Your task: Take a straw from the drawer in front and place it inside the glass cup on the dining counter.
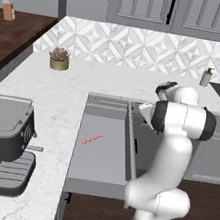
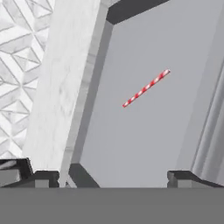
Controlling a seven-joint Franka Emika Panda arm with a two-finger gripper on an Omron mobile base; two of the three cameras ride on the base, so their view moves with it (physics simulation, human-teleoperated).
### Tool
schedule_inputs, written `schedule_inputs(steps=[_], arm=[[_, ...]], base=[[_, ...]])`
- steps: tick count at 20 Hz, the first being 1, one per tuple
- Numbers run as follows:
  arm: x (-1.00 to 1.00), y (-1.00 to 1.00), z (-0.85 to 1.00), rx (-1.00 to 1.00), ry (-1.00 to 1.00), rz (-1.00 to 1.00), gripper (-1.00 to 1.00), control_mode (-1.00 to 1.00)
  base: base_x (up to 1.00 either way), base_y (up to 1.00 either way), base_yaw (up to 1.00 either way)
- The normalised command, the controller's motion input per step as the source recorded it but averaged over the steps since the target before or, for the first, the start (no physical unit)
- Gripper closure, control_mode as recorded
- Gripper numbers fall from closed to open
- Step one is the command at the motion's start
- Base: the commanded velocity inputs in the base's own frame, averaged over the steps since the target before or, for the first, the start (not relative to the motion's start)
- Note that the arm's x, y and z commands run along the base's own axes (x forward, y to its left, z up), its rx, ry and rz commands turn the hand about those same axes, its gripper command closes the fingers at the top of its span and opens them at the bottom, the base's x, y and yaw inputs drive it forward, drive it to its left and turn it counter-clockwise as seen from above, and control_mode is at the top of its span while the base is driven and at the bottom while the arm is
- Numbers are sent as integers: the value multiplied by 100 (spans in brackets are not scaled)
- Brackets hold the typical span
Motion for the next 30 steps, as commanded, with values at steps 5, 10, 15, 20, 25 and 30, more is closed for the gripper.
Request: schedule_inputs(steps=[5,10,15,20,25,30], arm=[[15,53,6,-45,4,-16,-100,-100],[52,14,-25,-30,21,-18,-100,-100],[32,1,-37,-16,19,-14,-100,-100],[20,1,-50,-15,14,-12,-100,-100],[5,0,-47,-14,7,-10,-100,-100],[0,0,-46,-10,5,-8,-100,-100]], base=[[0,0,0],[0,0,0],[0,0,0],[0,0,0],[0,0,0],[0,0,0]])
